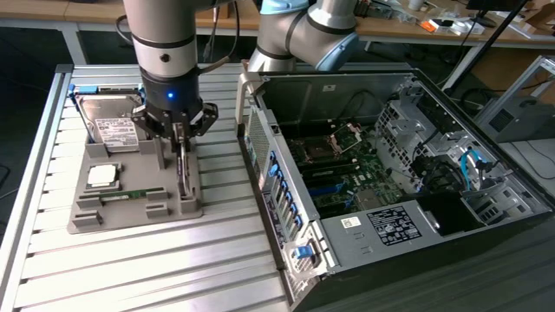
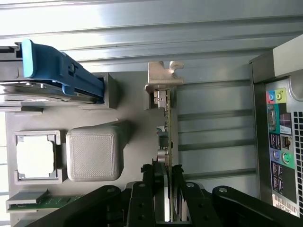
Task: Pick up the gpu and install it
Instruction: 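Pick up the gpu and move the gpu toward the slot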
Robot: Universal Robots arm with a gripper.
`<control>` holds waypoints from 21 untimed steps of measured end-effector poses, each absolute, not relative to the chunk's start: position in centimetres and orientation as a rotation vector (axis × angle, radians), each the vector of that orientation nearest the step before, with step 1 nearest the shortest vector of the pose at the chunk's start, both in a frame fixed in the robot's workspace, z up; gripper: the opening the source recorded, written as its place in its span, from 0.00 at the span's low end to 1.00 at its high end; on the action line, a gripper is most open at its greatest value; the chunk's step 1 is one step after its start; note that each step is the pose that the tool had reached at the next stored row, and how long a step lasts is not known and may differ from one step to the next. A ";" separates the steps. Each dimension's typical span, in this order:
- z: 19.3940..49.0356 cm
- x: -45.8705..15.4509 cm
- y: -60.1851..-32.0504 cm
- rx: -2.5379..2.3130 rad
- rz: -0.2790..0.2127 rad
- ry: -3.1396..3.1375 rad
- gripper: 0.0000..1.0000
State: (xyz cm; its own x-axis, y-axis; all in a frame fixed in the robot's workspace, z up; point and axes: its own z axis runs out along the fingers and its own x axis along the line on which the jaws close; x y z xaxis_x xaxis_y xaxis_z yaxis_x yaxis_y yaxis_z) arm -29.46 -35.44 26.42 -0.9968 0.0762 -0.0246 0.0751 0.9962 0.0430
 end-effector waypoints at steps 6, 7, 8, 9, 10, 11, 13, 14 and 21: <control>27.3 -29.5 -35.4 0.118 0.066 3.112 0.27; 27.5 -29.5 -35.4 0.118 0.065 3.113 0.27; 27.6 -29.5 -35.4 0.118 0.065 3.113 0.27; 27.7 -29.5 -35.4 0.118 0.065 3.112 0.27; 27.8 -29.5 -35.4 0.118 0.065 3.112 0.27; 27.9 -29.5 -35.4 0.118 0.065 3.112 0.27; 28.0 -29.5 -35.4 0.118 0.065 3.113 0.27; 28.1 -29.5 -35.4 0.118 0.065 3.112 0.27; 28.7 -29.5 -35.4 0.118 0.066 3.113 0.27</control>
State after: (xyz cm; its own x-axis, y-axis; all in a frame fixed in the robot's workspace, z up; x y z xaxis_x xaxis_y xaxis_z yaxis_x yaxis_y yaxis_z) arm -29.46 -35.44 28.69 -0.9968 0.0762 -0.0245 0.0751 0.9962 0.0430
